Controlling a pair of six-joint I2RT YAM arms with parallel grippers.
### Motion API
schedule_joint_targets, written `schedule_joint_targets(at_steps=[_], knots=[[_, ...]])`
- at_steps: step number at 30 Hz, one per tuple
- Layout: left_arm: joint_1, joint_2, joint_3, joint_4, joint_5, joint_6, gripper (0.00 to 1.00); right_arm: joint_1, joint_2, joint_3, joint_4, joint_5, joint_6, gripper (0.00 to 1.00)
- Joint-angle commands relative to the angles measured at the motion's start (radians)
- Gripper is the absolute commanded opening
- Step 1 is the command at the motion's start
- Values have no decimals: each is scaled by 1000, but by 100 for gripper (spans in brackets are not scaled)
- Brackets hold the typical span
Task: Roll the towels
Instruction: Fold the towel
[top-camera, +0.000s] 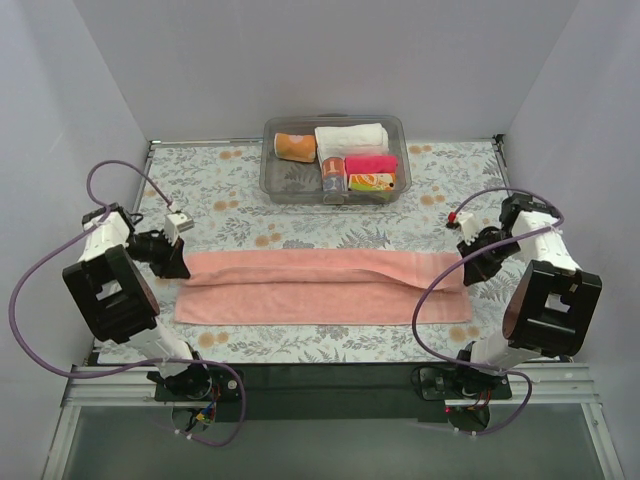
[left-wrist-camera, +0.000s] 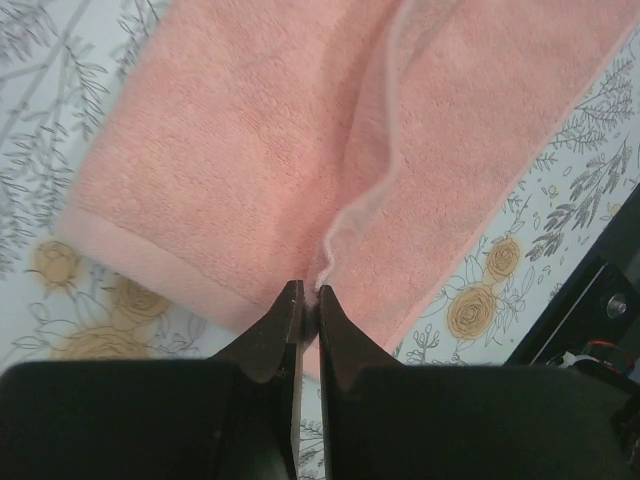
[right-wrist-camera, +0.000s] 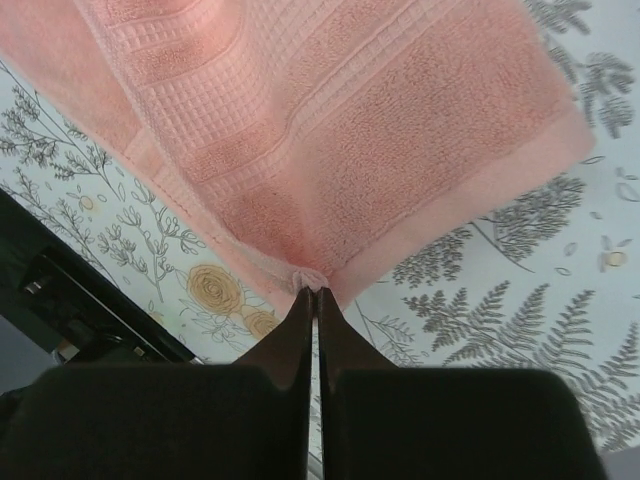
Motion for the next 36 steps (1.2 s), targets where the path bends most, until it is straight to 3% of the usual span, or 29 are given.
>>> schedule_joint_targets(at_steps=[1, 9, 21, 29, 36], knots=[[10, -58, -68, 53, -68, 55, 0, -6, -14, -61, 16, 32, -49, 1], [7, 58, -172, 279, -113, -136, 0, 8, 188, -39, 156, 47, 94, 1], [-19, 275, 19, 428, -91, -360, 0, 12, 432, 221, 233, 55, 214, 1], [-37, 399, 237, 427, -48, -446, 0, 26, 529, 401, 211, 40, 264, 1], [-34, 367, 380, 232, 21, -393, 0, 26, 431, 438, 128, -3, 219, 1]])
